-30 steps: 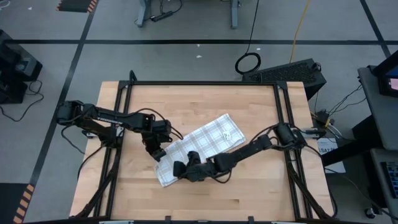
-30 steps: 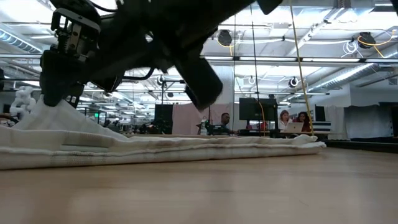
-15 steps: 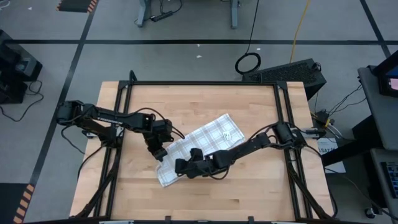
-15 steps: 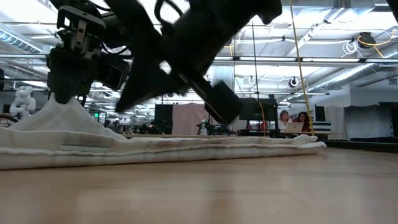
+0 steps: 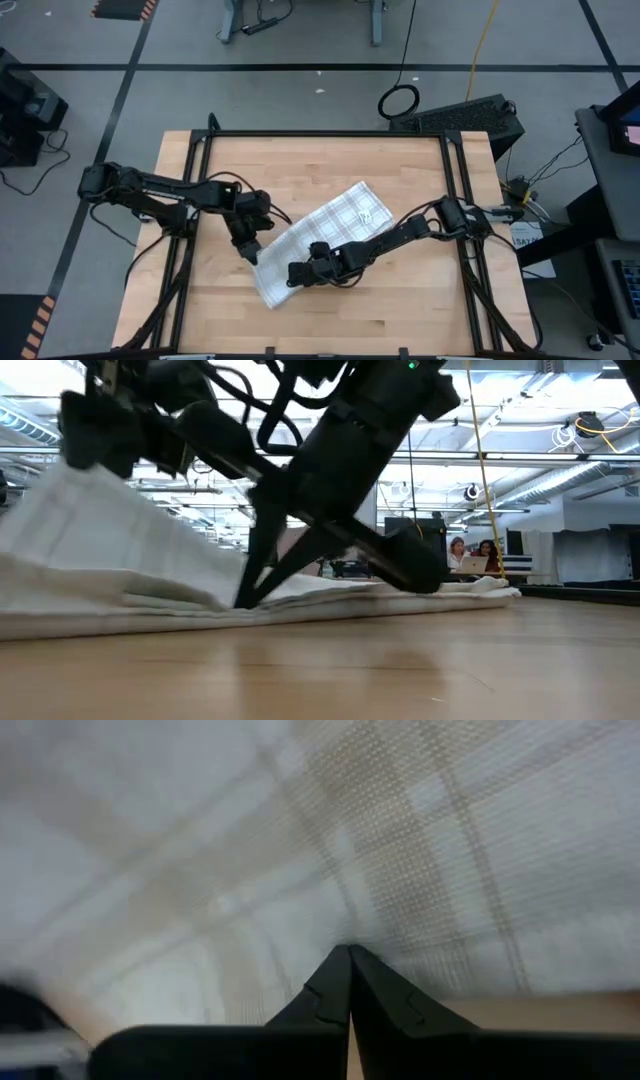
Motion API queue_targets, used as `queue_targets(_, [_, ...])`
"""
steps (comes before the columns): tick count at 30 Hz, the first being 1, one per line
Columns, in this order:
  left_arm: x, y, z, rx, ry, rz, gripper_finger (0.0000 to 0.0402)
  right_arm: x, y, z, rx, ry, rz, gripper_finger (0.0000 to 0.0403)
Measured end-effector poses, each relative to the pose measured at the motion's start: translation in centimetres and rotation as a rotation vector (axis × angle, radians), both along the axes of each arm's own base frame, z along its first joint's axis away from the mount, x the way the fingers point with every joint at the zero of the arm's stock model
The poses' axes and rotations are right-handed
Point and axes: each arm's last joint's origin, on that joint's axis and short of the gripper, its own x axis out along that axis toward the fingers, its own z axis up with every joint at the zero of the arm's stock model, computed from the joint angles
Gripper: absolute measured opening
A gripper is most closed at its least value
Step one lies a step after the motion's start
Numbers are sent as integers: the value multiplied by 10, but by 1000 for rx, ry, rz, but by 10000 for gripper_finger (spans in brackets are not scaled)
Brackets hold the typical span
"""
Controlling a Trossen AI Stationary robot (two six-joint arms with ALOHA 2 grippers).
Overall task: Roll towel
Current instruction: Roll the towel
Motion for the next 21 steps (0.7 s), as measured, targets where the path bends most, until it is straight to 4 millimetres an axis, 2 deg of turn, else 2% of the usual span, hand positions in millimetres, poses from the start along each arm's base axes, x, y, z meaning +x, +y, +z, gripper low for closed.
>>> queue_targets(4, [-6, -8, 11, -20, -26, -14, 11, -9, -1, 6, -23, 76, 94, 0])
queue_targets(8, [-8, -18, 12, 34, -15, 8, 11, -16, -4, 12, -59, 127, 180, 0])
queue_targets(15, [8, -38, 13, 119, -86, 132, 11, -25, -7, 25, -60, 169, 284, 0])
queue_targets(17, [13, -42, 13, 127, -105, 192, 11, -27, -7, 32, -51, 158, 322, 0])
queue_targets(21, [21, -49, 14, 131, -141, 303, 11, -39, -8, 60, -57, 157, 339, 0])
